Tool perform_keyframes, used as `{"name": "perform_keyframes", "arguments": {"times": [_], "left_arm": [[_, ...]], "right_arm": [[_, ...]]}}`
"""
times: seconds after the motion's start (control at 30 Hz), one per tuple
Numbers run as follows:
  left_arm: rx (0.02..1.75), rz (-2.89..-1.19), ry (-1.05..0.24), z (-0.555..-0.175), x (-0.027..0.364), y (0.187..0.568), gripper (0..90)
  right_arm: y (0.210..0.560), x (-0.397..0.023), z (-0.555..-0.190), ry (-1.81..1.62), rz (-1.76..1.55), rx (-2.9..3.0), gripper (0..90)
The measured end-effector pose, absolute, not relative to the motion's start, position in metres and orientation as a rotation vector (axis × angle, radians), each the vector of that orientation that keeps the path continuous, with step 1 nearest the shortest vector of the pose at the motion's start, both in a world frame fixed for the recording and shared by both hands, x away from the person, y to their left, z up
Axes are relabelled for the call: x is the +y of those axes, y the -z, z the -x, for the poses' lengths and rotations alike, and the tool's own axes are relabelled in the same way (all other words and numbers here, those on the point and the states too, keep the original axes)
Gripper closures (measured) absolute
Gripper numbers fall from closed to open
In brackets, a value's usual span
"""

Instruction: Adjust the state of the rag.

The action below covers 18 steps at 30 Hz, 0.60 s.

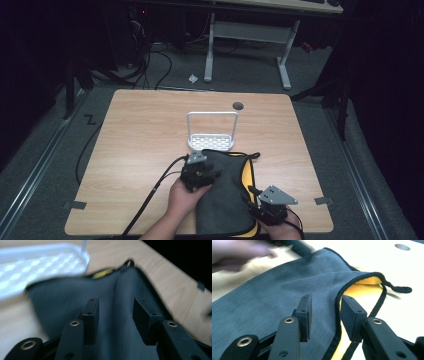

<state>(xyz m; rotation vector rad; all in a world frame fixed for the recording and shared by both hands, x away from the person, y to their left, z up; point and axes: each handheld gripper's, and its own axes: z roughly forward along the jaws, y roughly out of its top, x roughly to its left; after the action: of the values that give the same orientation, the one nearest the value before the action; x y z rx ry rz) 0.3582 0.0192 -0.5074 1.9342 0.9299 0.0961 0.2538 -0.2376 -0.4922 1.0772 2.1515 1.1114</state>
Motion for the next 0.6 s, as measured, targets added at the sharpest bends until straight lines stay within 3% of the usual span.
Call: {"name": "perform_keyframes", "arguments": {"times": [0.13,0.3,0.37,0.43,0.6], "left_arm": [[0.934,-1.97,-0.159,-0.339,0.04,0.521,59.2],[0.938,-1.949,-0.168,-0.343,0.041,0.528,58.9],[0.925,-1.942,-0.163,-0.343,0.039,0.528,57.7],[0.909,-1.95,-0.163,-0.343,0.035,0.527,55.9],[0.892,-1.955,-0.165,-0.344,0.03,0.527,52.9]], "right_arm": [[0.496,-0.231,-0.28,-1.074,-1.127,2.144,61.2],[0.504,-0.223,-0.316,-0.993,-1.22,2.124,61.4],[0.51,-0.223,-0.324,-0.957,-1.251,2.153,77.2],[0.51,-0.225,-0.324,-0.922,-1.25,2.152,84.4],[0.511,-0.254,-0.324,-0.868,-1.355,2.105,85.5]]}}
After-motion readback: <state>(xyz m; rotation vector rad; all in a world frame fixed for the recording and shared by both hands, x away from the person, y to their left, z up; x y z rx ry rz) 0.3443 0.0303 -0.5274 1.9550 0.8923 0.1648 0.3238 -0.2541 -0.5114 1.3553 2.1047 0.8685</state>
